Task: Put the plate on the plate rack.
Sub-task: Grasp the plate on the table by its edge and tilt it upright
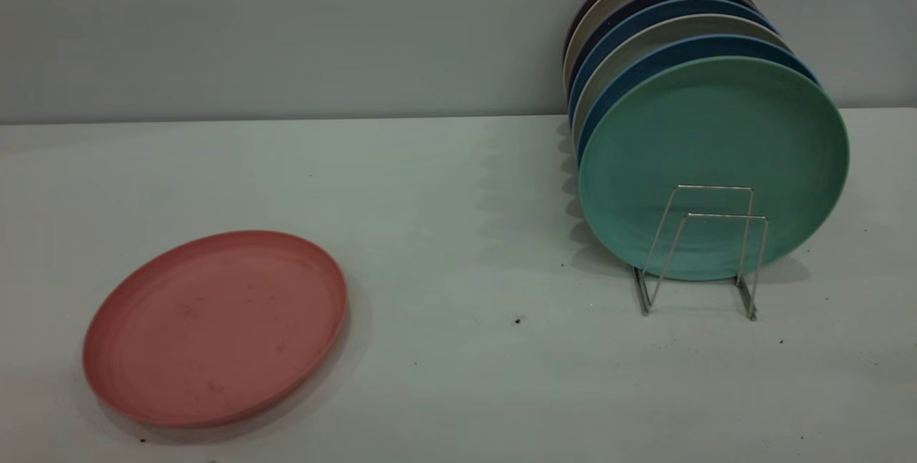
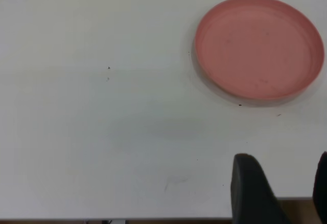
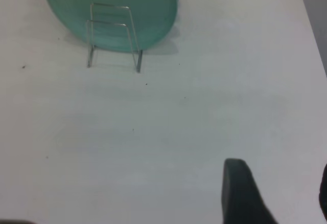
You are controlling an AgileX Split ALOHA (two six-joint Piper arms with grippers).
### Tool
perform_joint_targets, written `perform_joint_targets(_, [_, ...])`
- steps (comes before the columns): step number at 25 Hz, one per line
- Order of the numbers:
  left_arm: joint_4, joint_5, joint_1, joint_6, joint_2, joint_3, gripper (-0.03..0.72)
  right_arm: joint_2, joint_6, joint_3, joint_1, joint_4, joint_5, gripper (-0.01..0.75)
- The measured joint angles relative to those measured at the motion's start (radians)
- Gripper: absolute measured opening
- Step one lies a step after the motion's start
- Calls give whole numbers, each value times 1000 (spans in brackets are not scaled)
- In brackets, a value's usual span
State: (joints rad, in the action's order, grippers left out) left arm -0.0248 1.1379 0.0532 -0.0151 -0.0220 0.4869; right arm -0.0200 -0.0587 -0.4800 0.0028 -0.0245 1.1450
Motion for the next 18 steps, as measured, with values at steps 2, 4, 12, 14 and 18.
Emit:
perform_joint_targets(2, [0, 0, 0, 0, 0, 0, 334, 0, 0, 0, 0, 0, 0, 385])
perform_joint_targets(4, [0, 0, 0, 0, 0, 0, 334, 0, 0, 0, 0, 0, -1, 385])
perform_joint_targets(12, [-31, -47, 0, 0, 80, 20, 334, 16, -28, -10, 0, -15, -52, 385])
perform_joint_targets(14, [-74, -74, 0, -12, 189, 21, 334, 63, -46, -13, 0, -37, -92, 385])
perform_joint_targets(18, [-110, -191, 0, -53, 418, 29, 340, 198, -117, -15, 0, -152, -177, 421])
